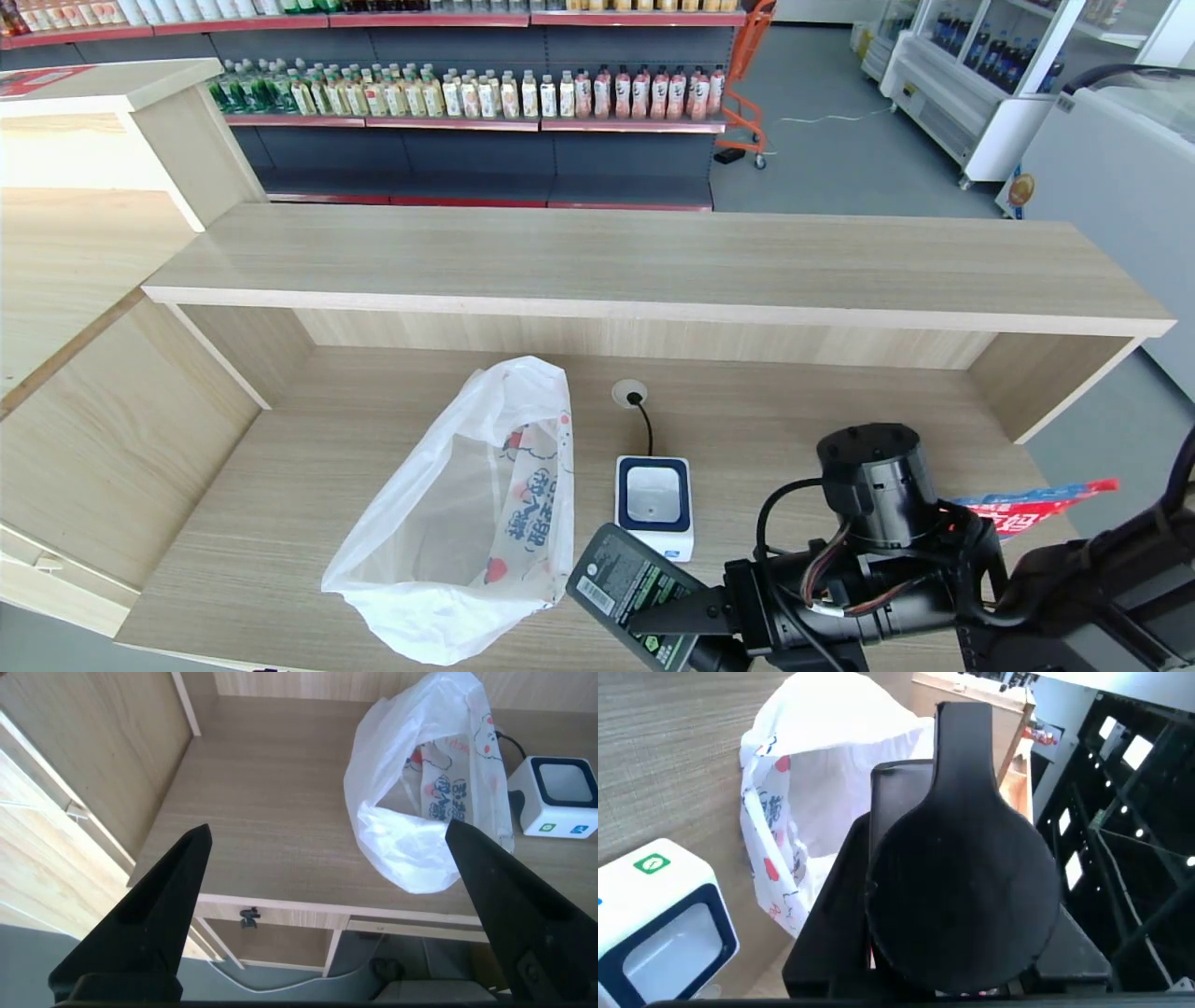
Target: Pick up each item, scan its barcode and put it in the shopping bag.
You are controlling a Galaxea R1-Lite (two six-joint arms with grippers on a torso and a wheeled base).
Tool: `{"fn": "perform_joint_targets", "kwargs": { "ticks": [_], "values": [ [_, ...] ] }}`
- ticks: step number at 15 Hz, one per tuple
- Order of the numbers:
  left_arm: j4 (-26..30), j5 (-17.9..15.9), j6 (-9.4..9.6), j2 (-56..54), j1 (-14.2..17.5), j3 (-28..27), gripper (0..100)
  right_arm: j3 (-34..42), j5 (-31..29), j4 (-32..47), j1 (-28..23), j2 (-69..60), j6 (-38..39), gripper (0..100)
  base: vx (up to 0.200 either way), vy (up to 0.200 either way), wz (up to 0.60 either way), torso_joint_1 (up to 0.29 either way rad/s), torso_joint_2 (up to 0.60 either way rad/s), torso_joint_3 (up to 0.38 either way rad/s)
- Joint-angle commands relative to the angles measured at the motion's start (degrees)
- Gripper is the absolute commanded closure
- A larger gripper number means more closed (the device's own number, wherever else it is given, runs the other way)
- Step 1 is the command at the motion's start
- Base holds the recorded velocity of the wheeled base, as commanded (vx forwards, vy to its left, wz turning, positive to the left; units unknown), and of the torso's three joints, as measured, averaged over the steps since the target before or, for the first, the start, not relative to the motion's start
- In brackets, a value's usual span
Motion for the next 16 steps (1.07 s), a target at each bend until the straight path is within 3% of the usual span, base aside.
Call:
{"fn": "perform_joint_targets", "kwargs": {
  "ticks": [1, 4, 16],
  "values": [
    [0.0, 0.0, 0.02, 0.0, 0.0, 0.0, 0, 0.3, 1.4, -2.2, 0.0, 1.9, -0.1, 100, 0.0, 0.0, 0.0, 0.0, 0.0, 0.0],
    [0.0, 0.0, 0.02, 0.0, 0.0, 0.0, 0, 0.6, 4.4, -6.4, -0.1, 3.4, -1.2, 100, 0.0, 0.0, 0.0, 0.0, 0.0, 0.0],
    [0.0, 0.0, 0.02, 0.0, 0.0, 0.0, 0, -3.0, 6.5, -6.7, -2.0, 5.8, -1.1, 100, 0.0, 0.0, 0.0, 0.0, 0.0, 0.0]
  ]
}}
